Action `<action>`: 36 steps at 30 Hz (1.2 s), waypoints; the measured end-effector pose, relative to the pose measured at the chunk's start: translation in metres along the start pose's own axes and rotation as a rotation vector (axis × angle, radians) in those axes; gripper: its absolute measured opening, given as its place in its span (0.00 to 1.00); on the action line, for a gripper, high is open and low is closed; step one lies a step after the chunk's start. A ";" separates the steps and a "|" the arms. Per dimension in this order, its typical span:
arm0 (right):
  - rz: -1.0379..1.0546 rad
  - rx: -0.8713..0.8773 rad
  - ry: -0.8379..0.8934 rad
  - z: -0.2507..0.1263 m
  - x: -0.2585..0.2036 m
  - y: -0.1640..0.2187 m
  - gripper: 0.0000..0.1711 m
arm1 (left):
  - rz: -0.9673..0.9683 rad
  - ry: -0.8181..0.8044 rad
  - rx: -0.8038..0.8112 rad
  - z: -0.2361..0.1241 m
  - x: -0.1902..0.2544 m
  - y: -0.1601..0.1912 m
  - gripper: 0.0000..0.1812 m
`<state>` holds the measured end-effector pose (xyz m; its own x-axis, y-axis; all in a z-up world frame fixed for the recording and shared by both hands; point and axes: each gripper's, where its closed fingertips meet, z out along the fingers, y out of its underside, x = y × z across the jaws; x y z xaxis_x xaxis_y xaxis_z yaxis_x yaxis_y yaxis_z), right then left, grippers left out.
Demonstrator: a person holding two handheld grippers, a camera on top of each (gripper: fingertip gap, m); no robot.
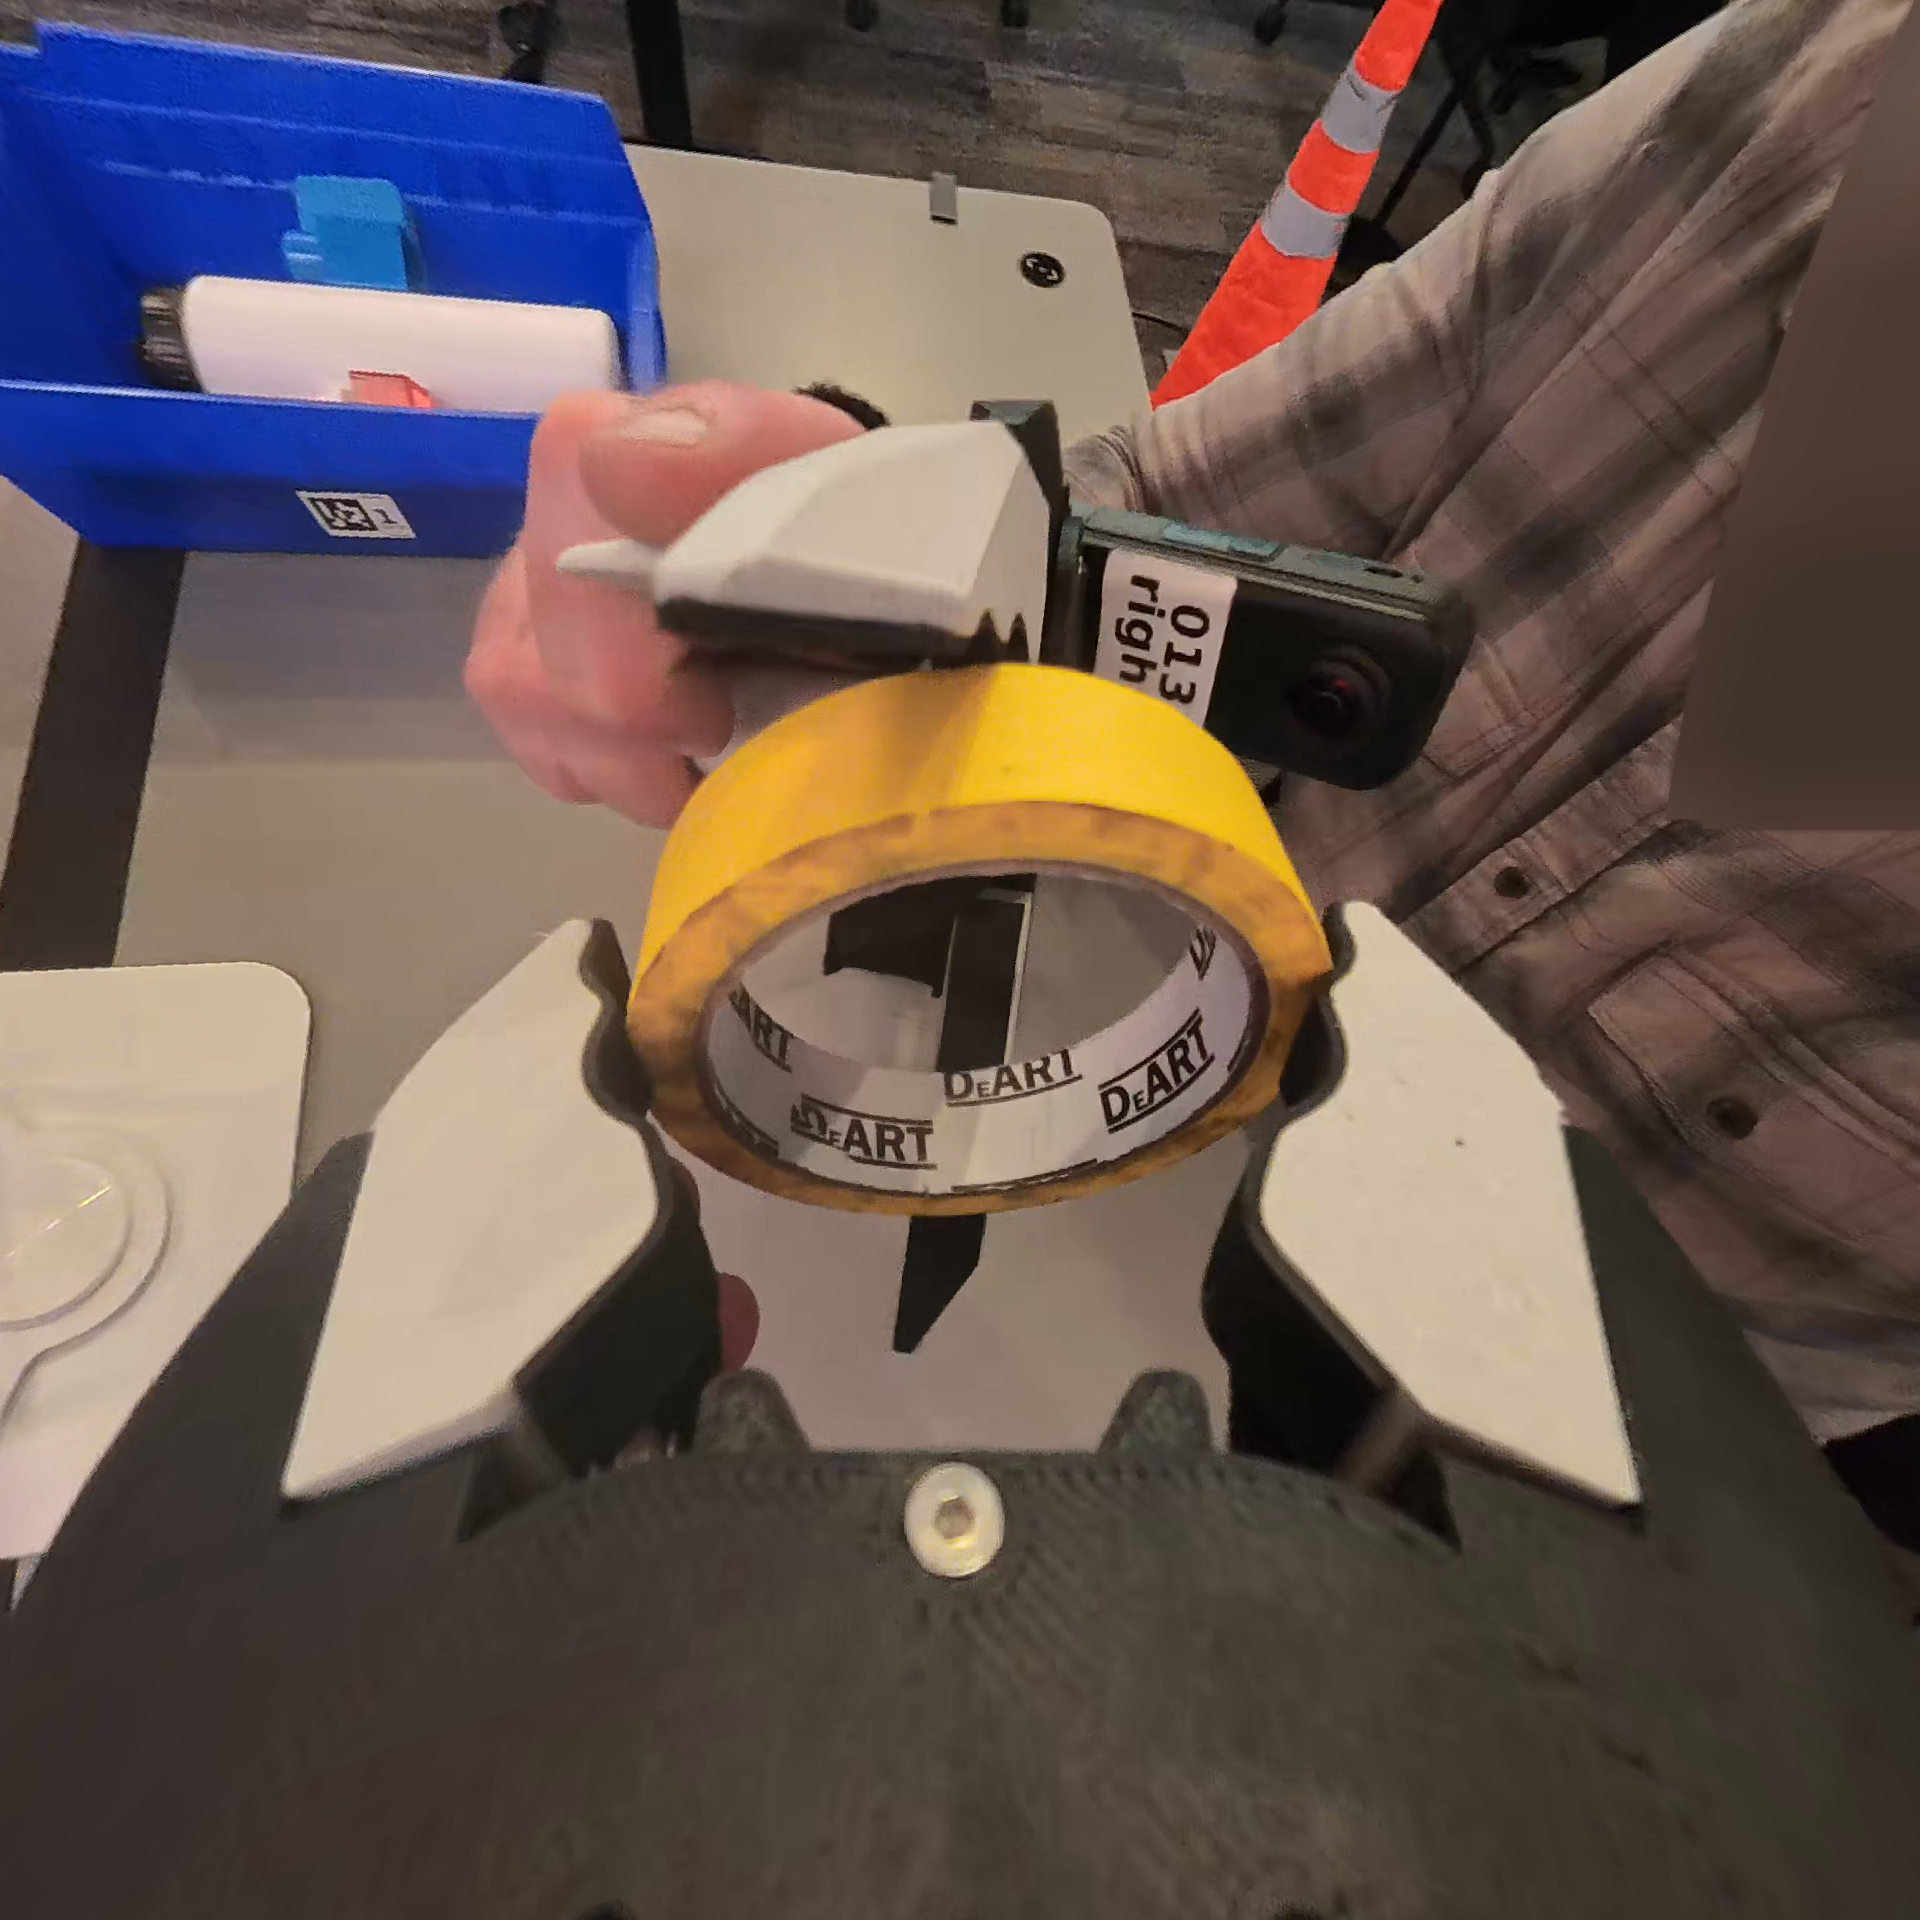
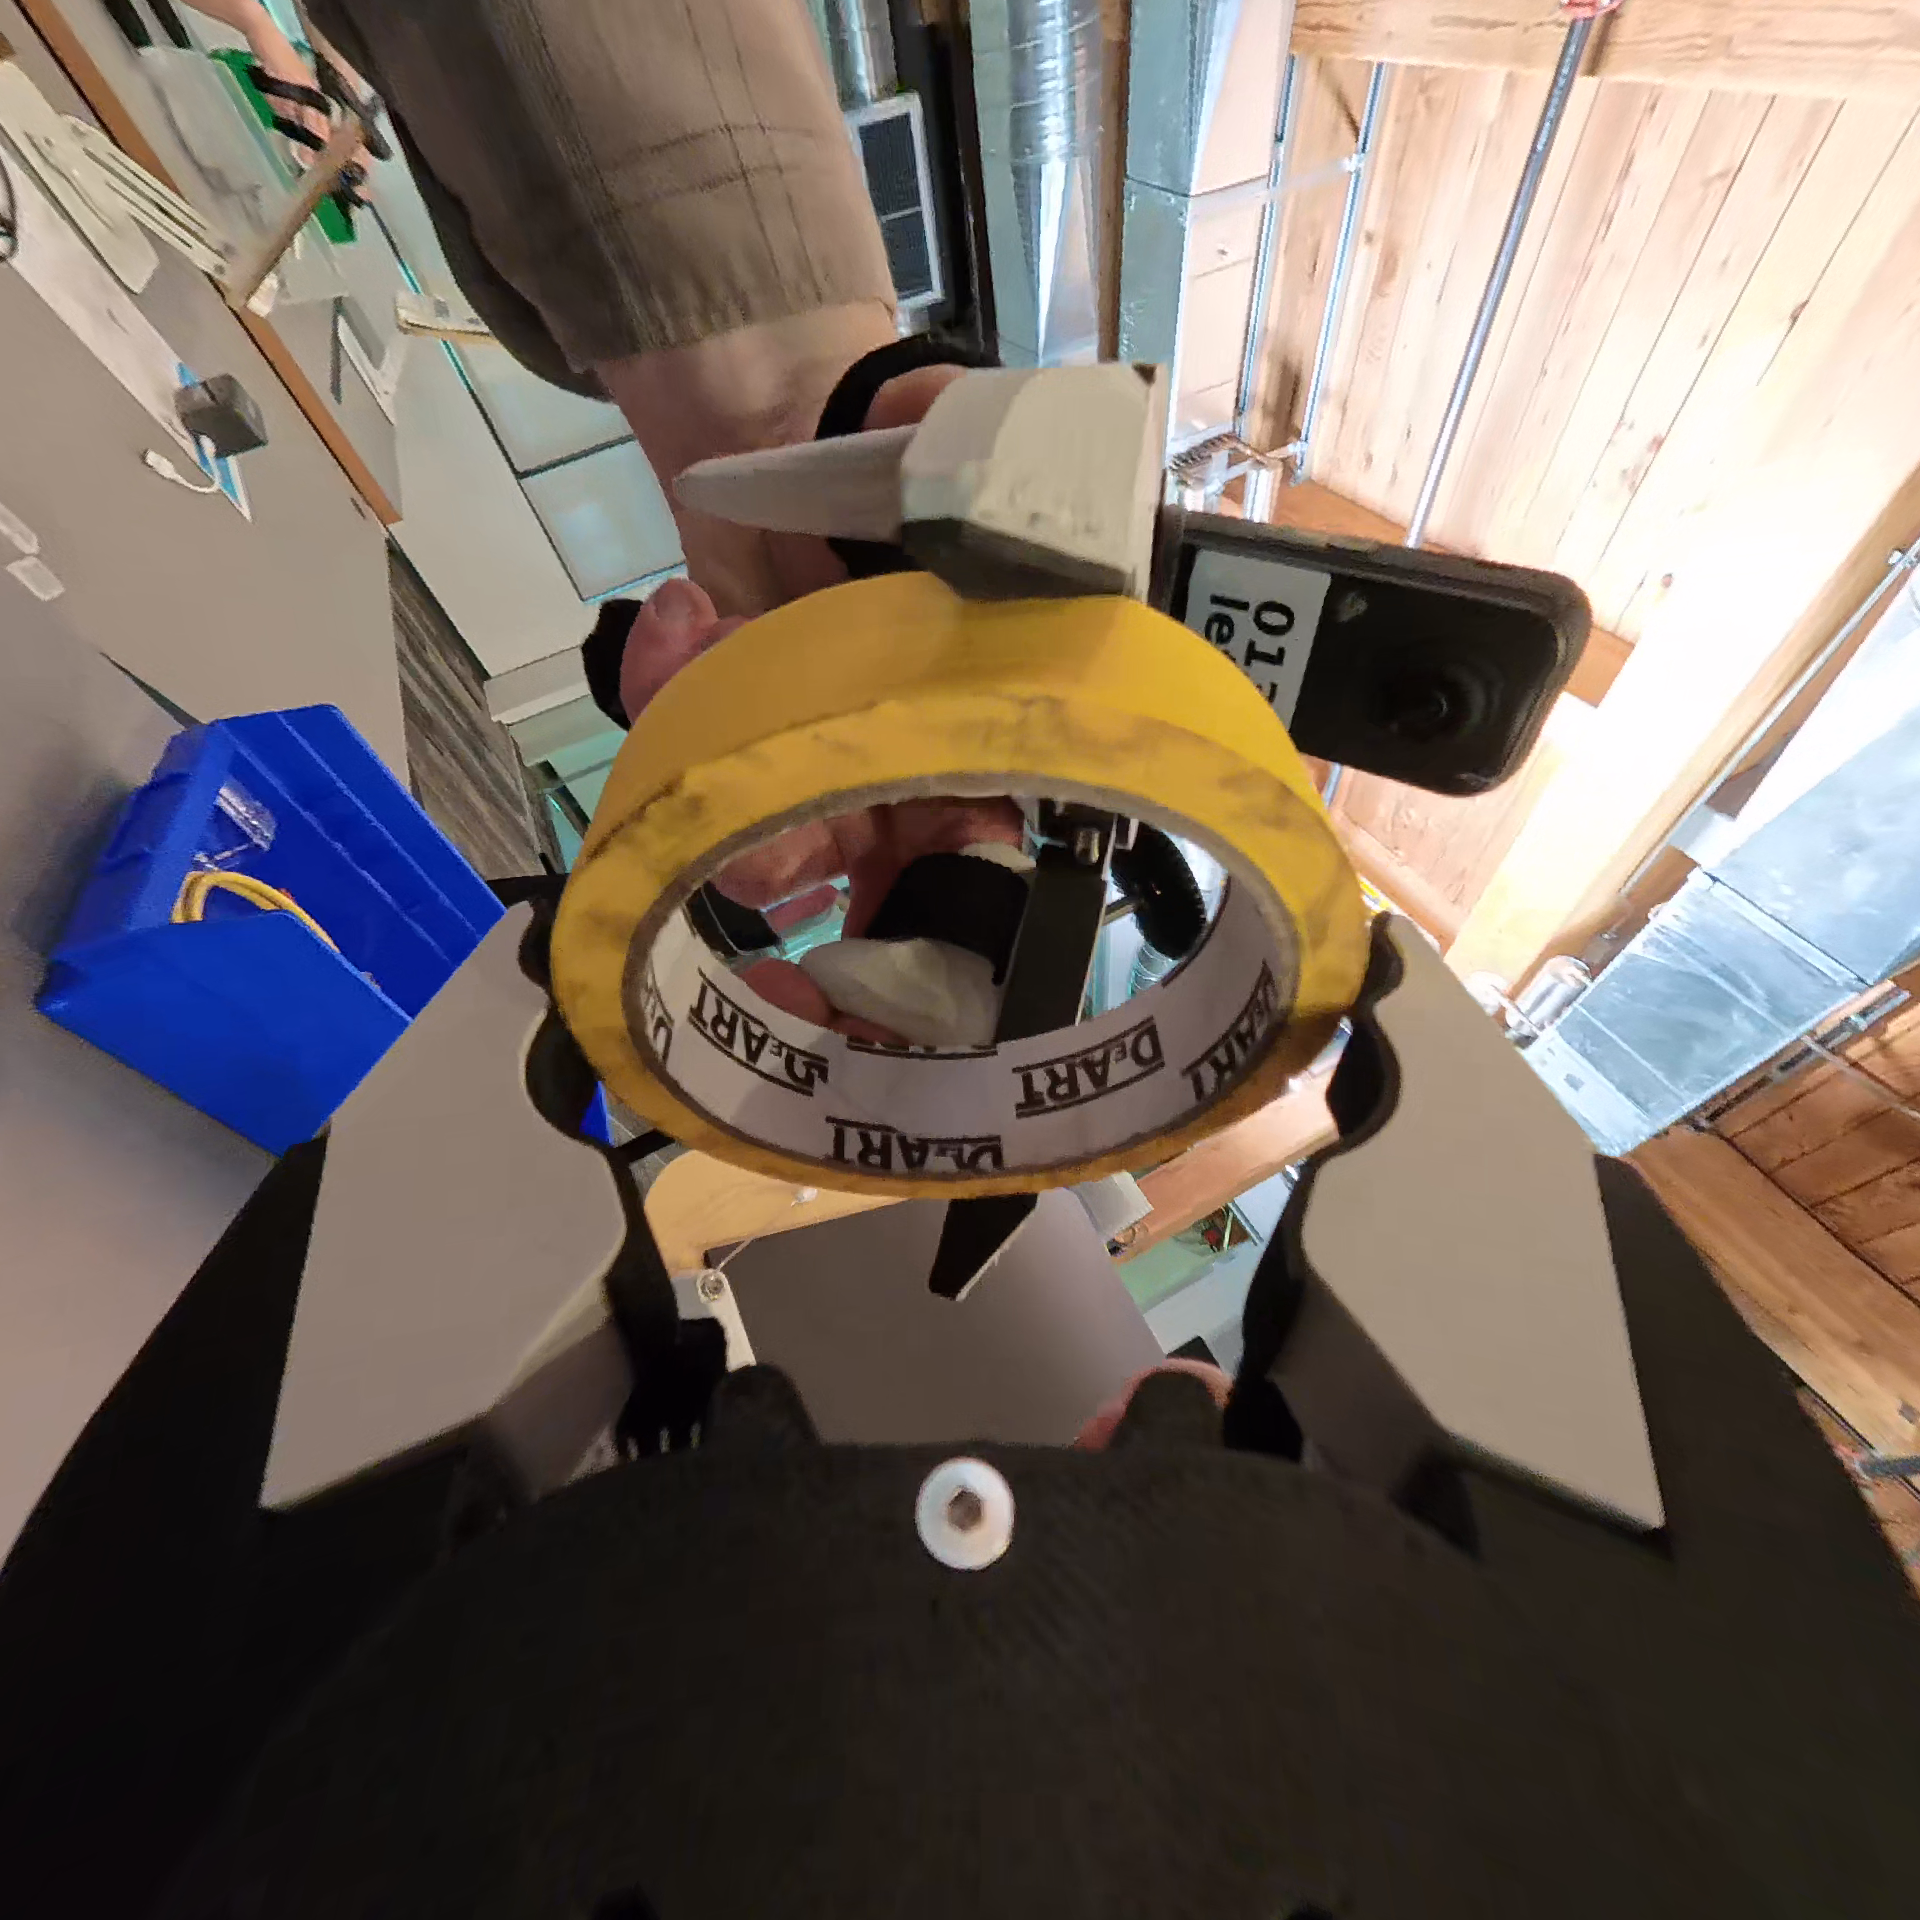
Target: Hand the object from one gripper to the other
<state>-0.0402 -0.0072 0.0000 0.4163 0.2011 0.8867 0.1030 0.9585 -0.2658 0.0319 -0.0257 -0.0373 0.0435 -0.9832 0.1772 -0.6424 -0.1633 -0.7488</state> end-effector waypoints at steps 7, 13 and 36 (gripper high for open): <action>0.030 -0.014 0.001 -0.001 0.004 0.001 0.81 | -0.015 0.037 0.047 0.000 0.000 -0.007 0.68; 0.239 -0.005 0.013 0.000 0.012 0.008 0.80 | 0.030 -0.052 0.101 -0.011 -0.007 -0.017 0.65; 2.079 0.583 -0.117 -0.004 0.030 0.048 0.80 | 0.876 -1.451 0.009 -0.036 -0.061 -0.005 0.27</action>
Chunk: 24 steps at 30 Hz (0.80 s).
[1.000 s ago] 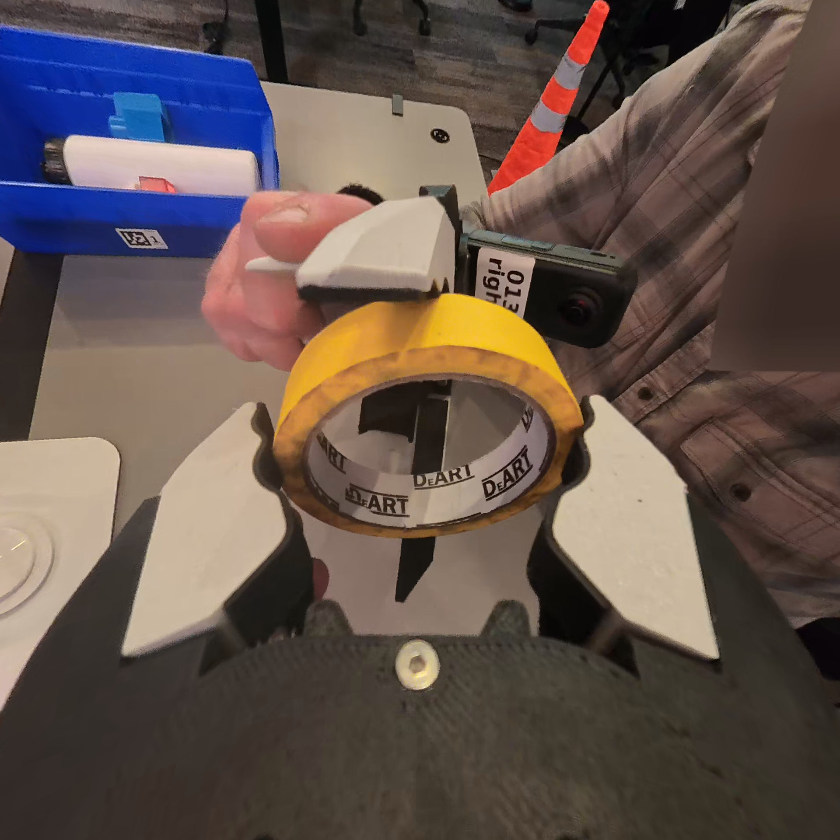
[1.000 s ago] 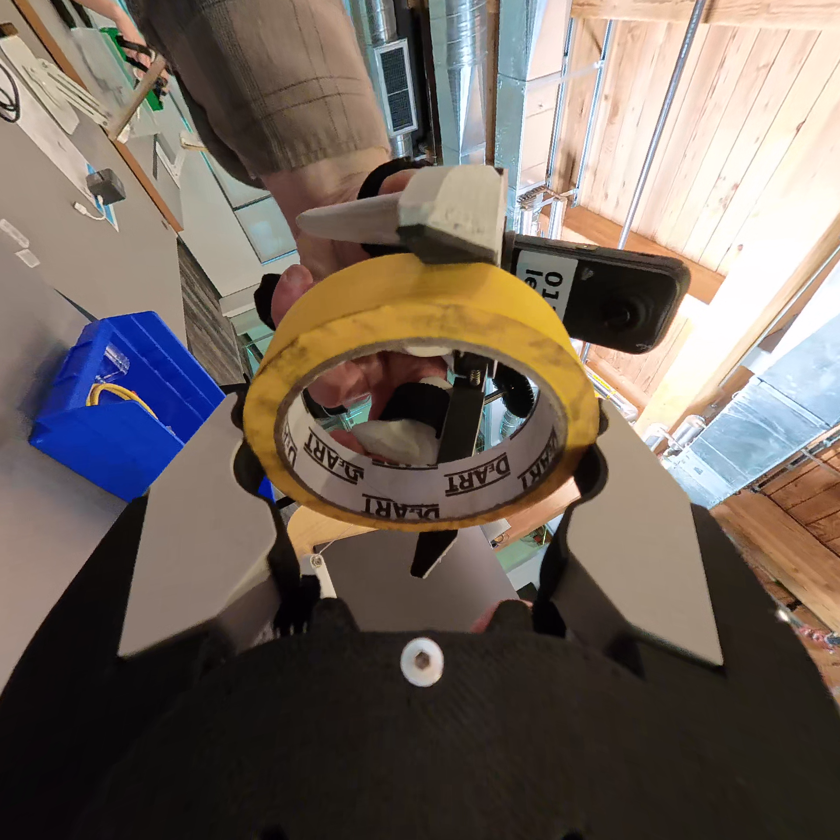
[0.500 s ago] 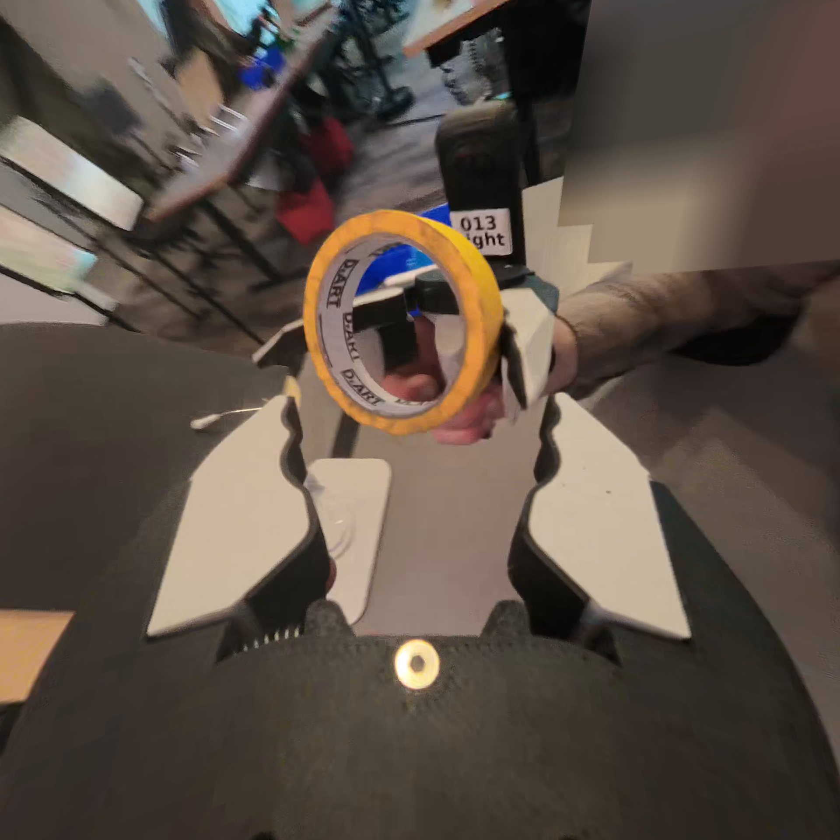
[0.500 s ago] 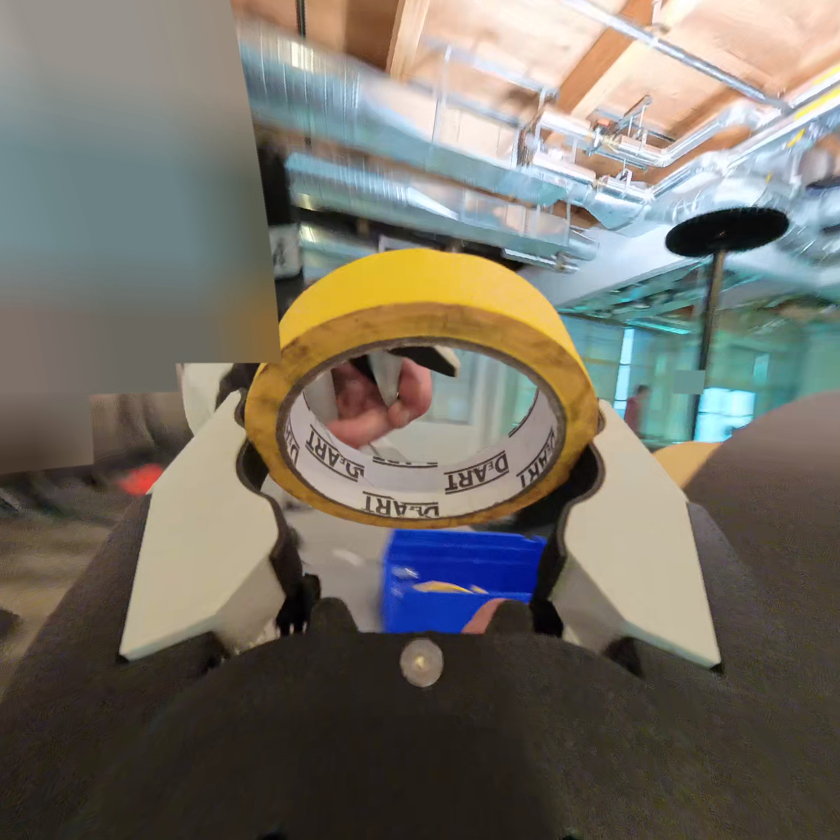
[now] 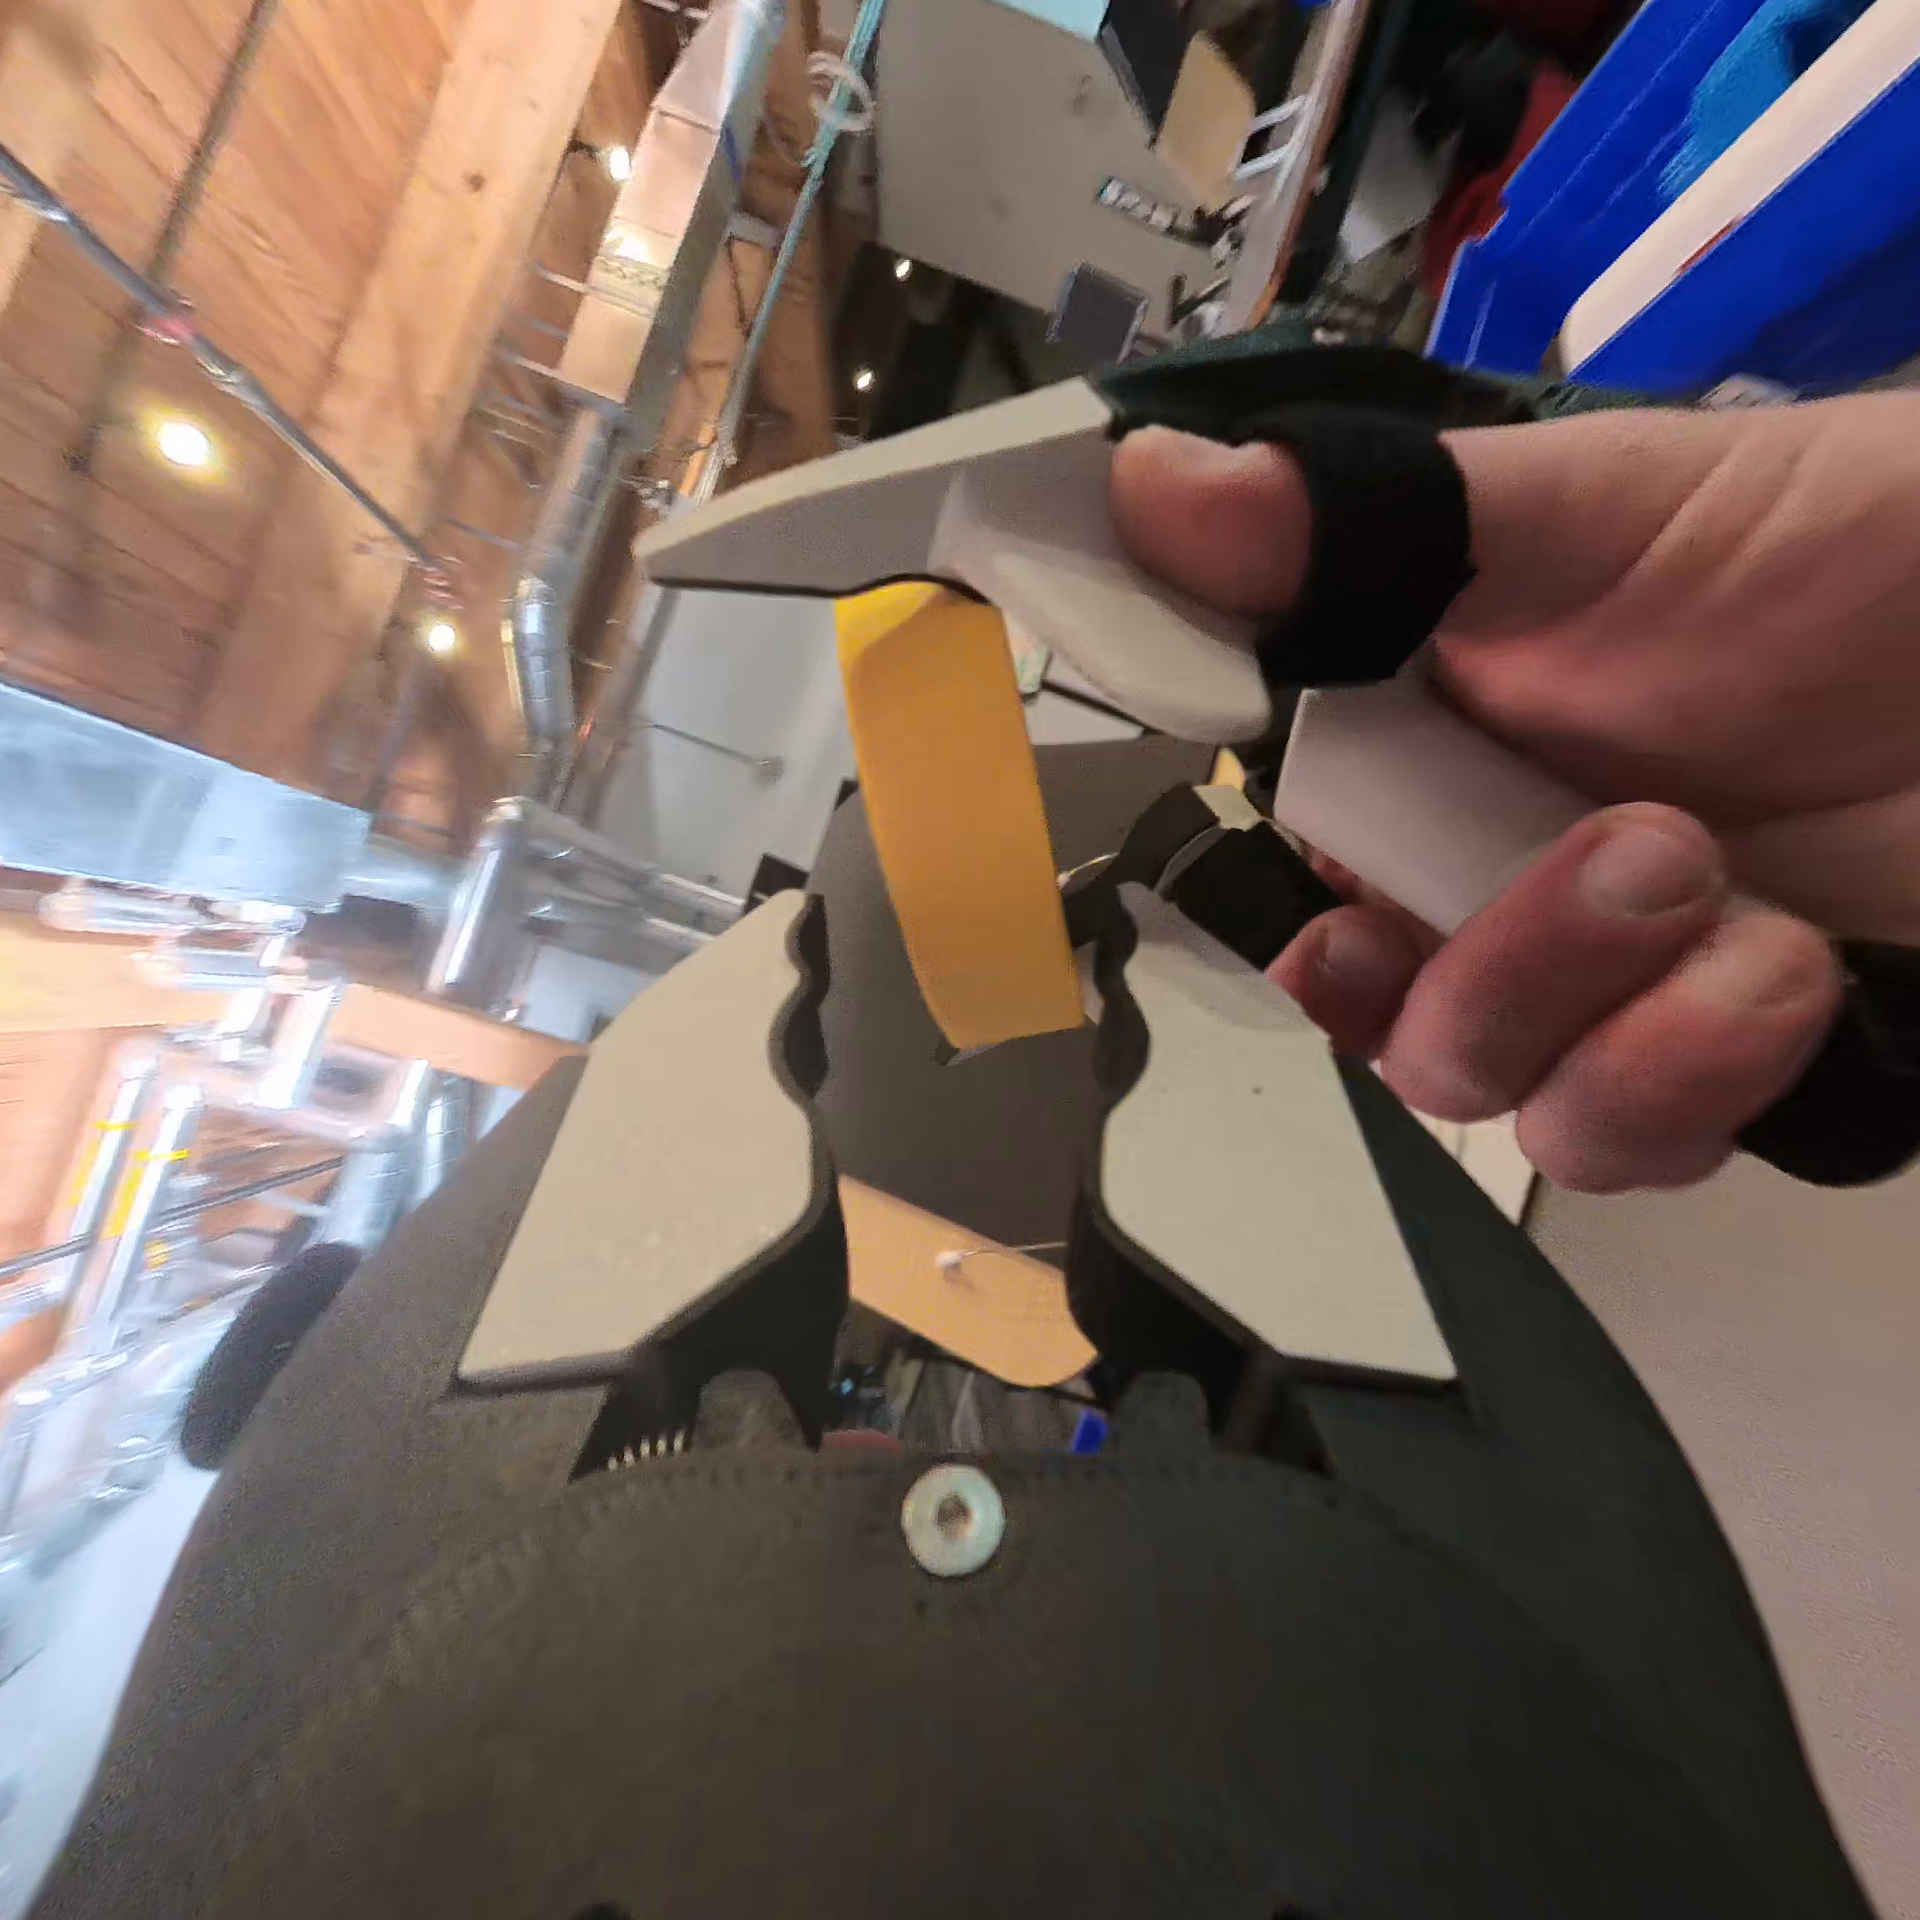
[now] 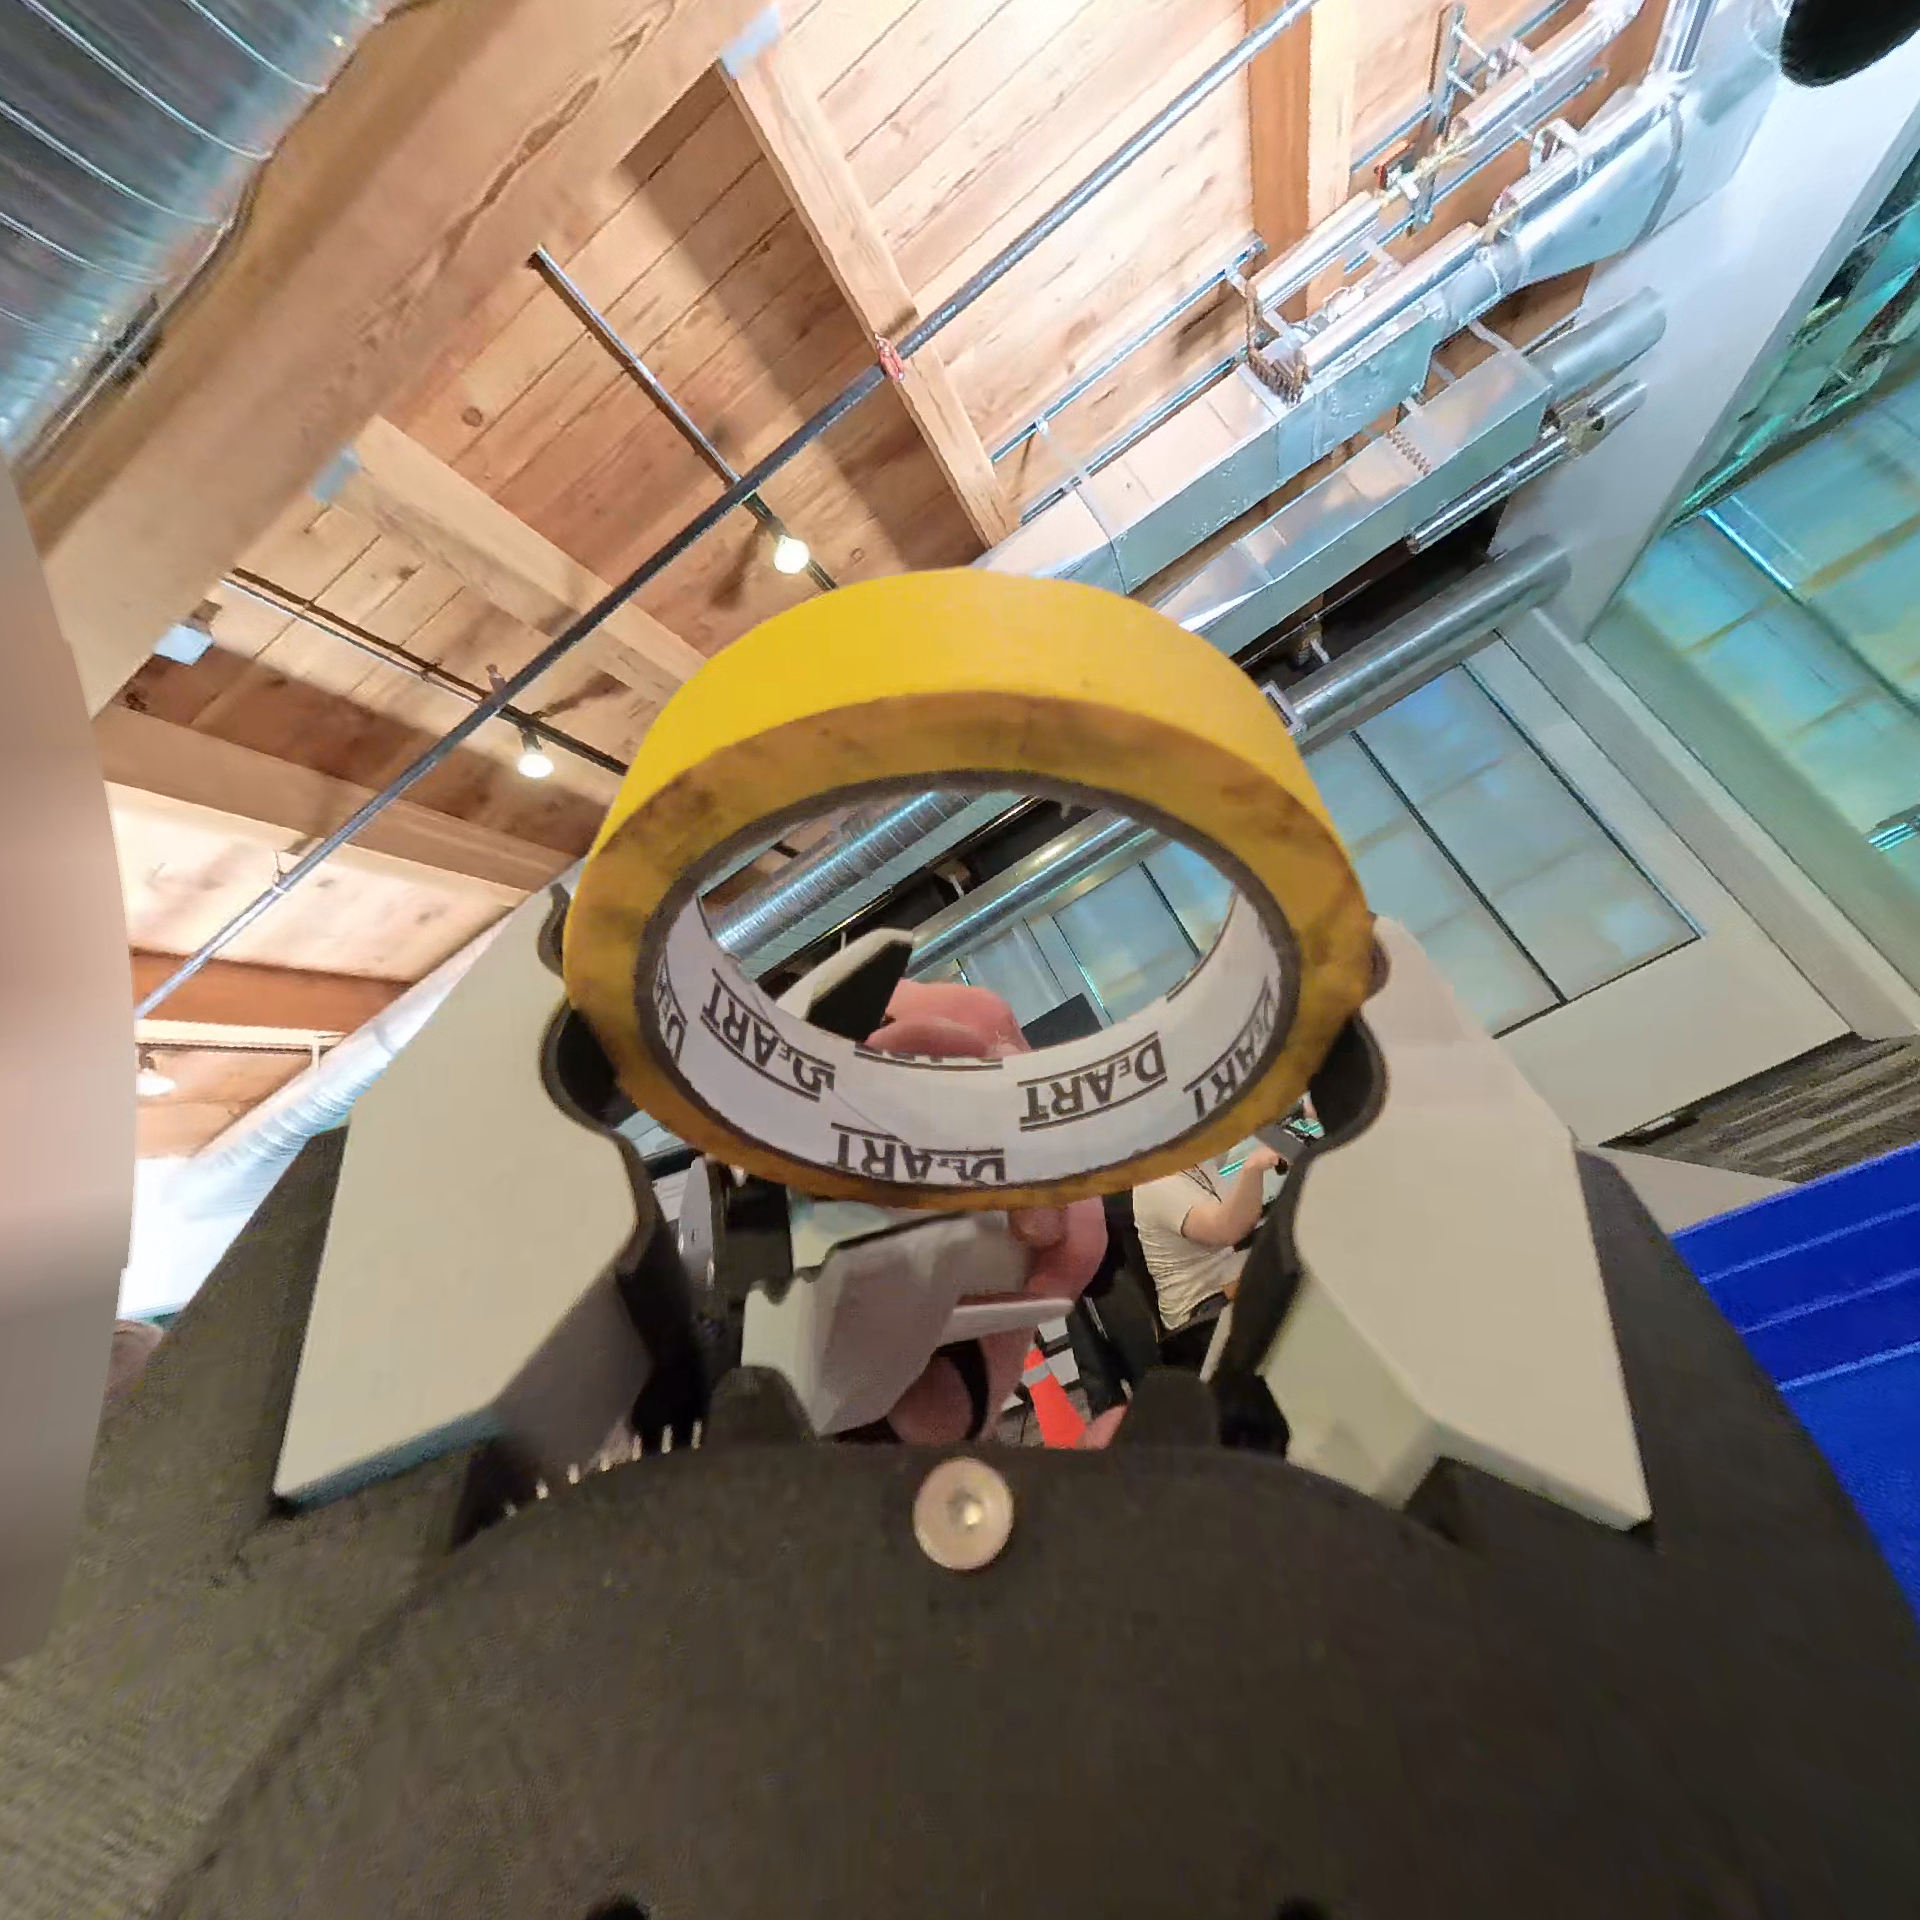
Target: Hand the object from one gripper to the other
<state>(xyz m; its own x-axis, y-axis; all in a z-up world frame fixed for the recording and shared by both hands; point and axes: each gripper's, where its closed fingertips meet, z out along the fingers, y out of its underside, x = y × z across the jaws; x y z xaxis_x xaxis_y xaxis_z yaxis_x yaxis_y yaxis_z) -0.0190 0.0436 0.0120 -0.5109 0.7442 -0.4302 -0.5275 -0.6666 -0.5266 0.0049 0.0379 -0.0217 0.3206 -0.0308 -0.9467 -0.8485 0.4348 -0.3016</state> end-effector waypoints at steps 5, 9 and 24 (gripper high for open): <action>0.024 0.016 -0.003 0.001 -0.001 0.003 0.80 | 0.074 -0.109 -0.031 0.004 0.001 0.004 0.19; 0.001 0.009 -0.013 0.003 -0.005 0.003 0.81 | 0.049 -0.123 -0.024 0.002 -0.001 0.002 0.18; -0.411 -0.228 -0.013 -0.009 0.002 -0.007 0.67 | 0.014 0.480 -0.161 -0.035 -0.020 0.051 0.17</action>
